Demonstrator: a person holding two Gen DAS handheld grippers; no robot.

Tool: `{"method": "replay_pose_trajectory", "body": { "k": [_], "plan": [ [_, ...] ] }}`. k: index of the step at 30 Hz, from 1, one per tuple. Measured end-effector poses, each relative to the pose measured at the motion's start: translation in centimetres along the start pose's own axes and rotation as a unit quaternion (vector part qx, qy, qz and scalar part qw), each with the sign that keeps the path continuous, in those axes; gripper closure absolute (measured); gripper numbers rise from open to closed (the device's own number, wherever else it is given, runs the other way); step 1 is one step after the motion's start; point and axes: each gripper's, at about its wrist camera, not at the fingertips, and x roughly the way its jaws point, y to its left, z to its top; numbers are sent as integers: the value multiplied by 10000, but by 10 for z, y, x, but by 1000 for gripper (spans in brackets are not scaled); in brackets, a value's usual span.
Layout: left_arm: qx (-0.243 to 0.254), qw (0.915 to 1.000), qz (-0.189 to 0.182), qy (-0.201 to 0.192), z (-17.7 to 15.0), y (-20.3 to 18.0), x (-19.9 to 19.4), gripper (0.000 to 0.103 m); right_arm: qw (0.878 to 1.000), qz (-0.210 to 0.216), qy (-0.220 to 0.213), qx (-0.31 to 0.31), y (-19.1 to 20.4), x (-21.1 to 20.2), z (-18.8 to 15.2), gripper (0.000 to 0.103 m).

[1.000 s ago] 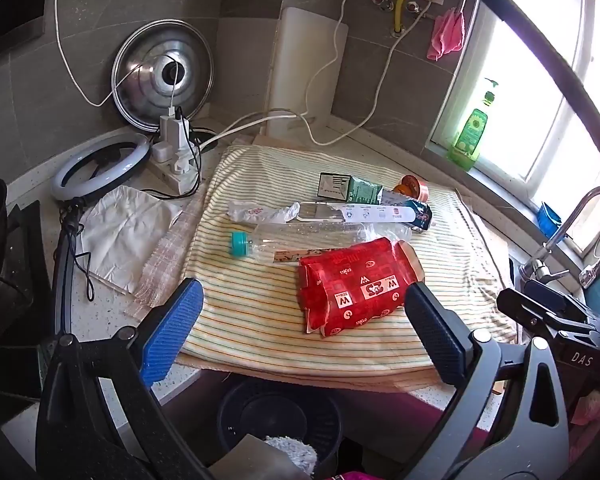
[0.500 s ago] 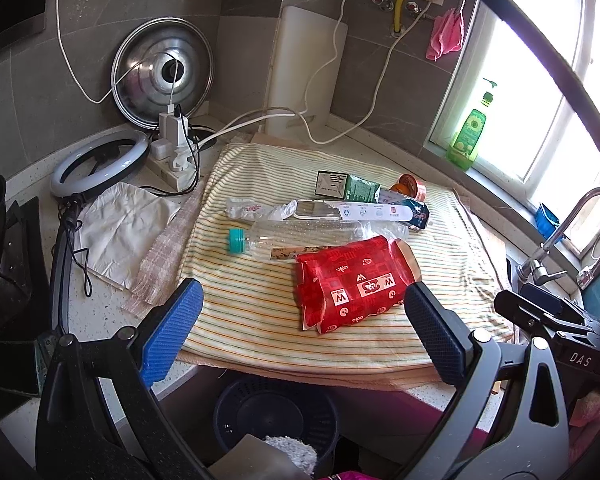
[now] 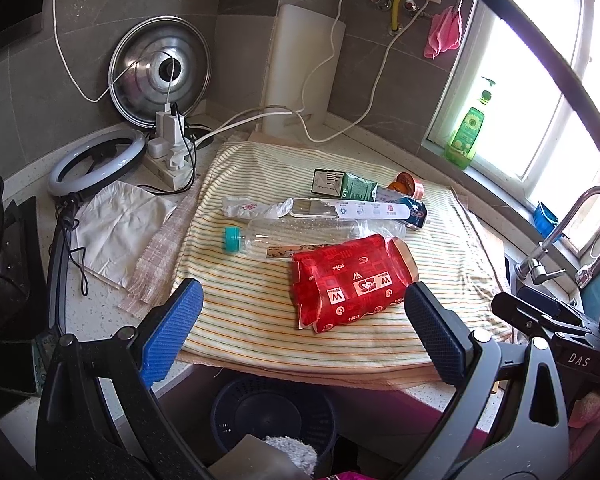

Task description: Collect trash

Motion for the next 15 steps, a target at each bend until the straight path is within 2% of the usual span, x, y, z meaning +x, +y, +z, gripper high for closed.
{"method": "replay_pose_trajectory", "body": {
  "k": [15],
  "plan": [
    [-8, 10000, 10, 7, -2, -5, 3, 1, 9999, 74, 63, 83, -3, 3, -2, 2]
  ]
}}
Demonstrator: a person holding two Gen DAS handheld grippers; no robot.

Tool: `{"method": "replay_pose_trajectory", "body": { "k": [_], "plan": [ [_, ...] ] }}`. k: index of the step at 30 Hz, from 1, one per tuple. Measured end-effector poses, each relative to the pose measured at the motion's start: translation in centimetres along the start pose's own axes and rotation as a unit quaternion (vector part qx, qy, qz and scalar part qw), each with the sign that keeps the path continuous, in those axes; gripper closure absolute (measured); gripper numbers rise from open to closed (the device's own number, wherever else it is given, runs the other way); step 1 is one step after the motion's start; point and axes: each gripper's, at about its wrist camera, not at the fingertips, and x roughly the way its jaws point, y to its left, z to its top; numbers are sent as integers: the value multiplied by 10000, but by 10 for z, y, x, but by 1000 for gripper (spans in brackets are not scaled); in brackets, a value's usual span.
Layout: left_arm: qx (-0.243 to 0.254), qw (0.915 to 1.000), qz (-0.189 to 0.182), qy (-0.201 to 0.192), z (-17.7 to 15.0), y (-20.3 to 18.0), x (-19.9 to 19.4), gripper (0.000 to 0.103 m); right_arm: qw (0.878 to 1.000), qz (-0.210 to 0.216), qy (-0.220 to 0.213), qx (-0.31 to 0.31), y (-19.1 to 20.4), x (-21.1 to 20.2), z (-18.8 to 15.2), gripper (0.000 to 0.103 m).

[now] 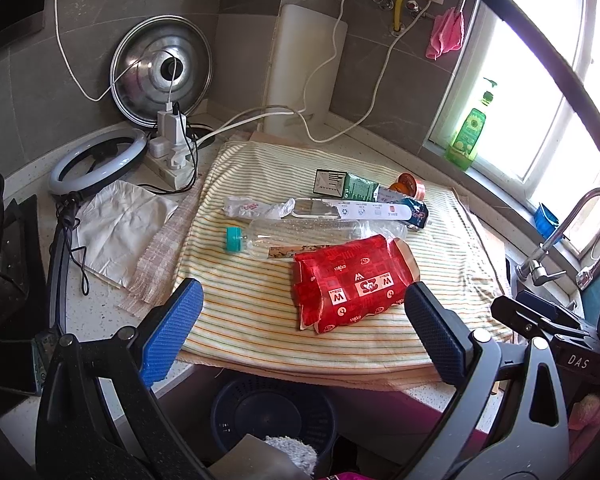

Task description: Collect trash

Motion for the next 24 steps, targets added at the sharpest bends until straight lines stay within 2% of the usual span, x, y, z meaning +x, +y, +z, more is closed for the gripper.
{"method": "replay_pose_trajectory", "body": {
  "k": [18, 24],
  "plan": [
    [-87, 9999, 36, 101, 0, 16, 9, 1, 9999, 11, 92, 110, -5, 8, -1, 2],
    [-91, 9997, 69, 201, 3, 22, 19, 1, 9995, 174, 137, 243, -13, 17, -3, 3]
  ]
}}
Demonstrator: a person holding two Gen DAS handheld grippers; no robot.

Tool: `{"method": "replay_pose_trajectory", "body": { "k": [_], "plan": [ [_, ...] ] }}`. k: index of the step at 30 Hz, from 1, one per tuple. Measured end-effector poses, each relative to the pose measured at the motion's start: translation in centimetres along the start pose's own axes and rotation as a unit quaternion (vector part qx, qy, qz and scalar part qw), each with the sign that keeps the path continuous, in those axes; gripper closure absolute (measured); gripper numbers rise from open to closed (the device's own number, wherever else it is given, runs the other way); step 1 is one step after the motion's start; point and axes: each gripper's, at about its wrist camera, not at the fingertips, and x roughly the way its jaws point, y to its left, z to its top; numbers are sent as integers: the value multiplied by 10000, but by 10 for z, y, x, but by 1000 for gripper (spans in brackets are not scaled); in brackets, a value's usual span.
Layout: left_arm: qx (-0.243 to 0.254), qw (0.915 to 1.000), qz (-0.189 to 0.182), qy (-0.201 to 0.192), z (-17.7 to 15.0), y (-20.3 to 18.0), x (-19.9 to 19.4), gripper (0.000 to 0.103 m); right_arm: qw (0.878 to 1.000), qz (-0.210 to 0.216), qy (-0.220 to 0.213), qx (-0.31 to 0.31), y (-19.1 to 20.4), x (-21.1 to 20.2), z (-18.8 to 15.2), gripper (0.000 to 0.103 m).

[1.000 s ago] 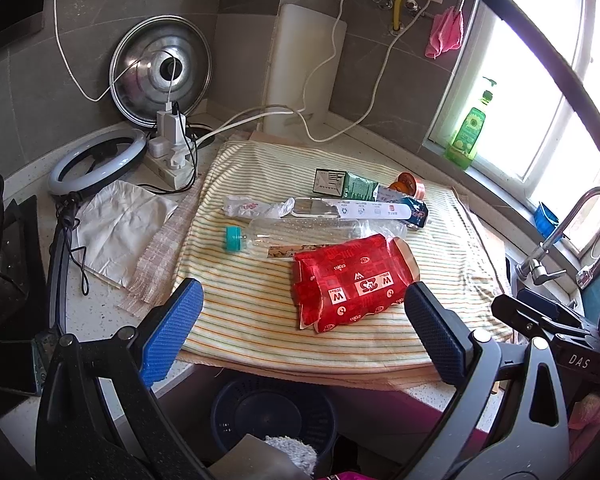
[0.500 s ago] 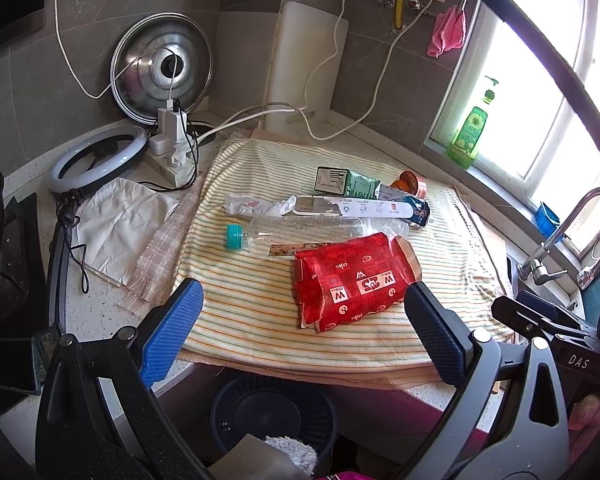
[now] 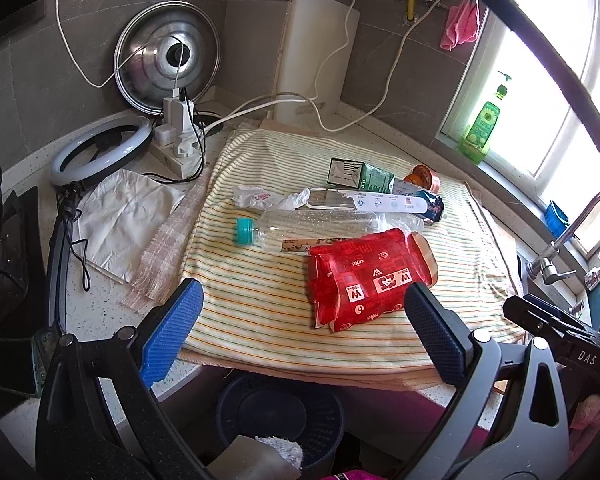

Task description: Collect trash

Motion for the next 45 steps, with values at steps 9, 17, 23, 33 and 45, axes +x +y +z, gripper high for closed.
{"method": "replay_pose_trajectory", "body": {
  "k": [9, 17, 23, 33, 45],
  "plan": [
    [-11, 9998, -18, 179, 0, 13, 15, 1, 9978, 349, 378, 423, -13, 30, -2, 6],
    [-64, 9996, 10, 289, 8, 26, 29, 6, 9905, 650, 830, 888, -26, 68, -2, 11],
    [125, 9992, 85, 369, 26, 32, 50, 14, 9848, 777, 1102, 1092, -31, 100, -3, 17],
    [108, 9963, -46, 855, 78, 46, 119, 22, 9805, 898, 1342, 1119, -21, 130, -3, 23],
    [-658, 9764, -19, 2057, 108, 75, 229, 37, 9788, 923, 1350, 1233, -15, 141, 0, 28]
  ]
}}
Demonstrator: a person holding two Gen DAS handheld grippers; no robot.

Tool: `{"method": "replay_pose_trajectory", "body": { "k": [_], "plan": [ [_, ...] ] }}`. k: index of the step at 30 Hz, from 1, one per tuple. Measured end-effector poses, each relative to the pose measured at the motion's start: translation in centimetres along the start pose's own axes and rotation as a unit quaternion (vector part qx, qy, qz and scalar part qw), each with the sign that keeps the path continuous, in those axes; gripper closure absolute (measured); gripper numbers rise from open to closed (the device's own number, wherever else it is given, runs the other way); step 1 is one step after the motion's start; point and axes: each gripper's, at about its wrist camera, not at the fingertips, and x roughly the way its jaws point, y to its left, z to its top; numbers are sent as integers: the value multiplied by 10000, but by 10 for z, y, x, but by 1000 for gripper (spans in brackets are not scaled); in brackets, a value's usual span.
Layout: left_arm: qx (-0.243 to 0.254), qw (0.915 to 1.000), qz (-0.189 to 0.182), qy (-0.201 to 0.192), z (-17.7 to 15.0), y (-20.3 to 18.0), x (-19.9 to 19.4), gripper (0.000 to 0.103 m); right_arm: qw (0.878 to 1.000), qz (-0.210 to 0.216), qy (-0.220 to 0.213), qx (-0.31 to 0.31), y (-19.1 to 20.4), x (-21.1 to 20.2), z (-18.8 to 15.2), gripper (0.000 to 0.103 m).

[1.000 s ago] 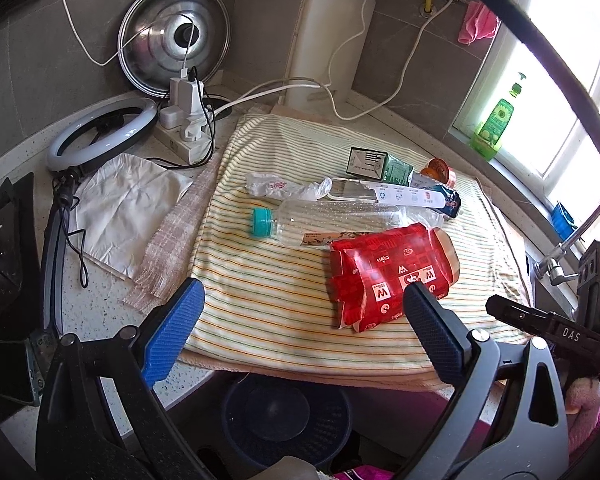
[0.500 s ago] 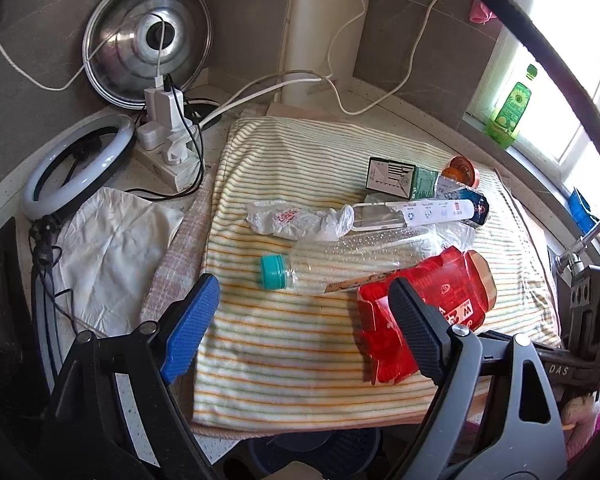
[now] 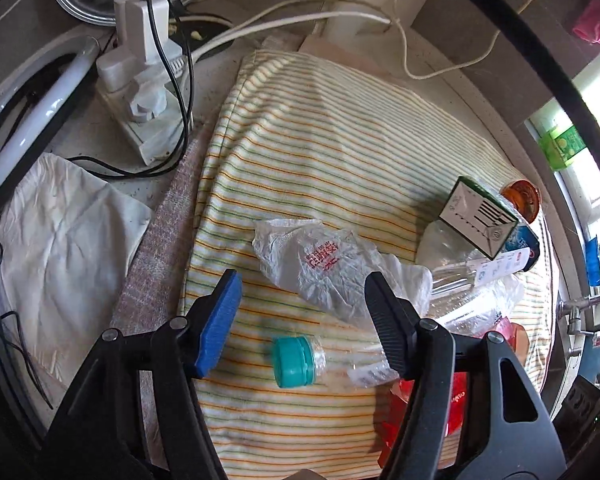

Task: Collect trash
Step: 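Grasp the red W snack bag with the right tool while the left tool grasps the white plastic wrapper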

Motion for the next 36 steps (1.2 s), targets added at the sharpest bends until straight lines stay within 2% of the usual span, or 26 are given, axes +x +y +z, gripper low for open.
{"method": "replay_pose_trajectory", "body": {
  "k": [4, 6, 9, 10, 14, 15, 18, 20, 22, 25, 28, 32, 36],
  "plan": [
    [12, 9997, 54, 247, 6, -3, 23, 40, 10000, -20, -30, 43, -1, 2, 3, 28],
    [39, 9992, 150, 365, 7, -5, 34, 57, 10000, -43, -50, 64, -1, 4, 5, 28],
    [-118, 9988, 86, 462, 8, -1, 46, 70, 9999, -75, -104, 100, 0, 7, 8, 28],
    [-147, 9989, 91, 438, 8, 0, 48, 71, 9998, -90, -123, 113, 2, 10, 10, 28],
    [-171, 9993, 63, 320, 10, 2, 49, 93, 9995, -125, -254, 139, 4, 15, 15, 27],
    [-178, 9994, 54, 296, 11, 2, 49, 95, 9994, -152, -280, 126, 5, 16, 16, 27],
    [-203, 9995, 25, 260, 11, 2, 47, 97, 9992, -249, -315, 71, 9, 20, 21, 28],
    [-225, 9995, -4, 233, 9, 7, 42, 98, 9989, -314, -340, 53, 9, 20, 23, 35],
    [-234, 9995, -11, 199, 6, 12, 37, 99, 9988, -242, -378, 169, 5, 19, 23, 52],
    [-233, 9996, 1, 160, 4, 18, 32, 100, 9977, 121, -393, 543, -5, 18, 25, 71],
    [-254, 9996, 23, 86, 2, 23, 25, 100, 9953, 406, -492, 731, -9, 11, 25, 84],
    [-290, 9996, 12, 71, -2, 28, 21, 101, 9938, 725, -530, 662, 1, 9, 27, 84],
    [-328, 9994, -9, 76, -10, 28, 23, 101, 9925, 951, -274, 719, 9, 25, 30, 60]
  ]
}}
